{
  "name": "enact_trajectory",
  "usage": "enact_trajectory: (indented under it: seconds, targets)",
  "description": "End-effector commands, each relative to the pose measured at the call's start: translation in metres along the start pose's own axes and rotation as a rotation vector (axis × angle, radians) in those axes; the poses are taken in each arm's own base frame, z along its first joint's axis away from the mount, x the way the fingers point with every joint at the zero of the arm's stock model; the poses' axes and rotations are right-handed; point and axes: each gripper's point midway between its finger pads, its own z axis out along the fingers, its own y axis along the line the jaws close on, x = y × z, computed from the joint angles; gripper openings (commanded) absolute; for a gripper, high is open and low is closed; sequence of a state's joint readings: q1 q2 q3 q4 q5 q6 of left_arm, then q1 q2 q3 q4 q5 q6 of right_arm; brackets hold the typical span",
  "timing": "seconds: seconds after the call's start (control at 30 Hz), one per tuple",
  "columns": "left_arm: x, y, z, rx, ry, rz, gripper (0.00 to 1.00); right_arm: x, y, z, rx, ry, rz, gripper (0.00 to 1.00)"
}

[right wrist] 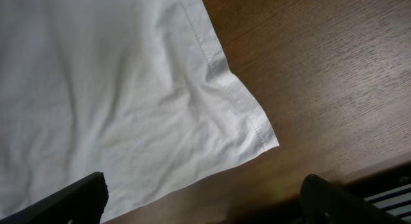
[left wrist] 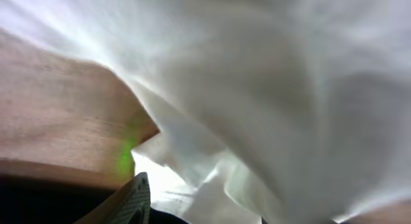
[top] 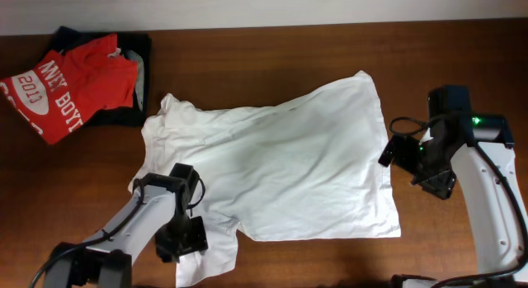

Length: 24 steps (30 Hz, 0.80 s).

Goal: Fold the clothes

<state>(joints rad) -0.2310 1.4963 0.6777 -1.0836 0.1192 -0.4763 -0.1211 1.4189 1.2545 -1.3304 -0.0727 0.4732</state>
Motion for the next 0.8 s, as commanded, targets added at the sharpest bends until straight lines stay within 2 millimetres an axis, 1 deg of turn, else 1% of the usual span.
enact_trajectory:
  seconds: [0.0, 0.03, 0.07, 0.1, 0.13, 0.17, 0.2, 0.27, 0.33, 0.37, 0.47, 0.53, 0.57, 0.6, 0.63, 0.67, 0.73, 0.77]
  targets:
    - [-0.013, -0.007, -0.012, 0.01, -0.047, 0.008, 0.55, -0.003, -0.019, 0.001, 0.099, -0.026, 0.129, 0.99]
    - [-0.015, -0.008, -0.014, 0.012, -0.053, 0.014, 0.55, -0.003, -0.021, 0.001, 0.108, -0.031, 0.141, 0.99]
    - [-0.017, -0.009, -0.016, 0.017, -0.061, 0.027, 0.58, -0.004, -0.021, 0.001, 0.11, -0.033, 0.142, 0.99]
    - [-0.017, -0.01, -0.016, 0.018, -0.063, 0.033, 0.59, -0.004, -0.023, 0.001, 0.115, -0.036, 0.159, 0.99]
    - [-0.015, -0.011, -0.016, 0.028, -0.051, 0.037, 0.59, -0.004, -0.026, 0.001, 0.118, -0.033, 0.192, 0.99]
    - [-0.009, -0.016, -0.016, 0.056, -0.027, 0.087, 0.59, -0.005, -0.034, 0.002, 0.122, -0.026, 0.239, 0.99]
    - [-0.007, -0.016, -0.016, 0.055, -0.018, 0.096, 0.6, -0.005, -0.042, 0.003, 0.123, -0.013, 0.277, 0.99]
    - [-0.007, -0.017, -0.017, 0.054, -0.022, 0.103, 0.61, -0.001, -0.053, 0.01, 0.117, 0.023, 0.328, 0.99]
    - [-0.013, -0.021, -0.017, 0.067, -0.047, 0.108, 0.7, 0.015, -0.05, 0.028, 0.058, 0.11, 0.277, 0.99]
    - [-0.015, -0.022, -0.017, 0.07, -0.054, 0.109, 0.72, 0.024, -0.053, 0.036, 0.074, 0.142, 0.281, 0.99]
    - [-0.015, -0.022, -0.017, 0.071, -0.057, 0.109, 0.73, 0.047, -0.063, 0.063, 0.113, 0.207, 0.356, 0.99]
    - [-0.015, -0.022, -0.017, 0.071, -0.057, 0.11, 0.74, 0.062, -0.068, 0.074, 0.136, 0.246, 0.394, 0.99]
    - [-0.015, -0.022, -0.017, 0.071, -0.057, 0.11, 0.82, 0.067, -0.069, 0.078, 0.136, 0.262, 0.398, 0.99]
    - [-0.016, -0.022, -0.017, 0.073, -0.061, 0.11, 0.84, 0.071, -0.069, 0.083, 0.13, 0.273, 0.397, 0.99]
    - [-0.017, -0.023, -0.017, 0.075, -0.066, 0.111, 0.86, 0.074, -0.068, 0.088, 0.121, 0.279, 0.382, 0.99]
    - [-0.018, -0.023, -0.017, 0.076, -0.068, 0.111, 0.86, 0.076, -0.069, 0.091, 0.118, 0.285, 0.38, 0.99]
    - [-0.02, -0.024, -0.017, 0.076, -0.076, 0.112, 0.86, 0.085, -0.066, 0.104, 0.09, 0.305, 0.385, 0.99]
    - [-0.02, -0.024, -0.017, 0.077, -0.079, 0.112, 0.86, 0.089, -0.064, 0.111, 0.07, 0.315, 0.389, 0.97]
